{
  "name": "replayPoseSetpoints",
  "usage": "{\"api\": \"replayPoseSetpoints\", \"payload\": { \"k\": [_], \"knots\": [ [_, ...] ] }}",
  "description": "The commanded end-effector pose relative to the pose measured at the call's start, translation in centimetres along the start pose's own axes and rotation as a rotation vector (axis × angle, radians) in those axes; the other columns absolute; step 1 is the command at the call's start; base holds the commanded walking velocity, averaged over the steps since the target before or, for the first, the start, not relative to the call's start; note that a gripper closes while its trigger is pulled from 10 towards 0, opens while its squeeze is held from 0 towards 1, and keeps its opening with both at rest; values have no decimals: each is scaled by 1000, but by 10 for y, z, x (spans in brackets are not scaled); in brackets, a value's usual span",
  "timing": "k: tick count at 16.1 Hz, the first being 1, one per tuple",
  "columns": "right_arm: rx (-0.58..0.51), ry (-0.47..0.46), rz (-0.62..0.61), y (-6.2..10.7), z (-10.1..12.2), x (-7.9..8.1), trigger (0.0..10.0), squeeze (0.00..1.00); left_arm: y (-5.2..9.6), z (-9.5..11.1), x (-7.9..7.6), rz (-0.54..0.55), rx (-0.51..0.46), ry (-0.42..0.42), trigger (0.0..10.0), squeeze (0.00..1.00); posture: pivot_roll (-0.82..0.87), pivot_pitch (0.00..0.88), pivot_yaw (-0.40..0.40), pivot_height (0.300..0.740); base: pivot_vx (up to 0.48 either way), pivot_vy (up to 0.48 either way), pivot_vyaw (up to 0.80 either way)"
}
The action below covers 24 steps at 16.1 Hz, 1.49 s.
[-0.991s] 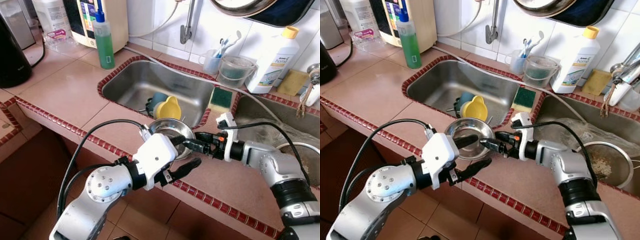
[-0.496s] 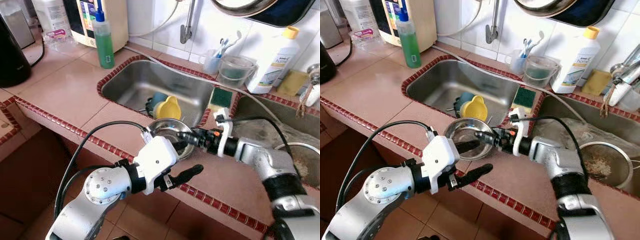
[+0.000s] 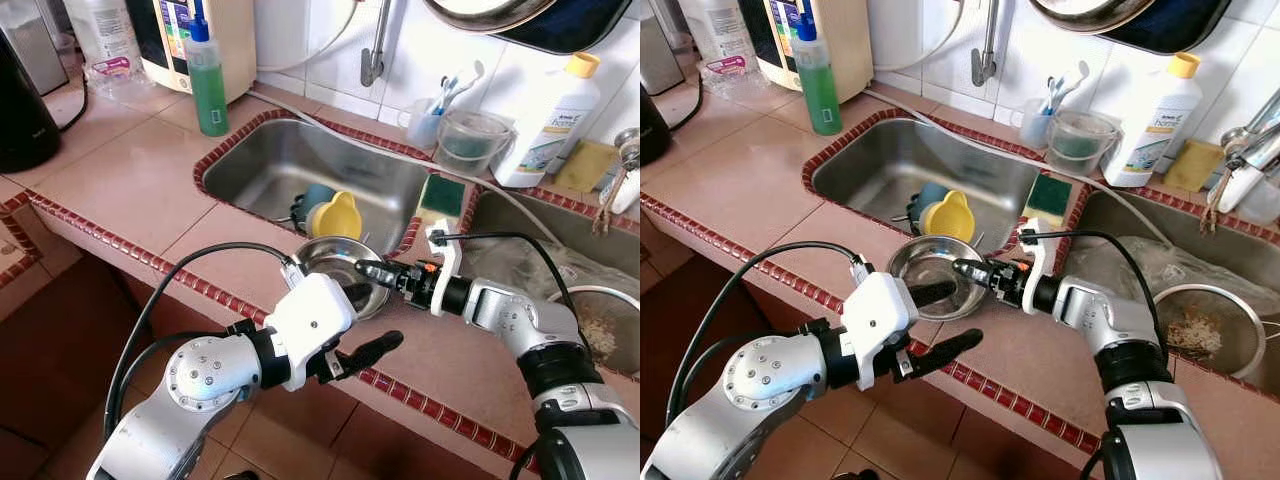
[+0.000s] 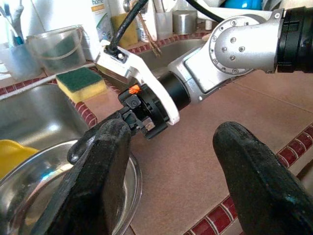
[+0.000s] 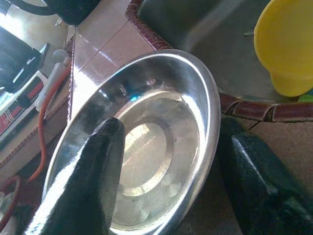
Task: Kitchen organization
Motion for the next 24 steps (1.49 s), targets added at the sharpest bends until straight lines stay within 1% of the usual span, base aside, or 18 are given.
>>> {"api": "replayPoseSetpoints", "payload": {
  "k": [1,2,5,10,18,22,23,24],
  "knots": [
    [-7,4,-5,5,8,-3,0,0,0,3,-4,-13,-4,-15,10000,0,-161,122,-85,740,0,0,0],
    [7,10,-7,11,8,-5,0,0,-1,5,-3,-10,-9,-22,10000,0,-162,119,-86,740,0,0,0],
    [34,28,-24,19,8,-11,0,0,-1,5,-3,-10,-12,-26,10000,0,-167,110,-90,740,0,0,0],
    [64,48,-36,28,10,-16,0,0,-3,8,1,3,-24,-34,10000,0,-170,100,-103,740,0,0,0],
    [69,42,-30,31,11,-17,0,0,-1,8,1,20,-26,-26,10000,0,-166,114,-112,740,0,0,0],
    [66,55,-29,33,14,-18,0,0,-1,9,2,28,-29,-22,10000,0,-168,119,-115,740,0,0,0],
    [66,57,-31,33,15,-18,275,0,-1,9,2,30,-30,-21,10000,0,-168,119,-115,740,0,0,0],
    [65,70,-27,32,16,-18,9216,243,-1,9,2,31,-31,-21,10000,0,-169,121,-115,740,0,0,0]
  ]
}}
Point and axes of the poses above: a point about 5 cm out from each wrist's last joint towards the gripper, its own y axis pointing back from the gripper into the wrist, its own z axis along the axis of the wrist's last joint, x = y × z, the point moved 6 cm from there along -y, pointing out of the wrist towards the gripper, and after that the axes turned 7 degrees about y, right-handed, at the moved point
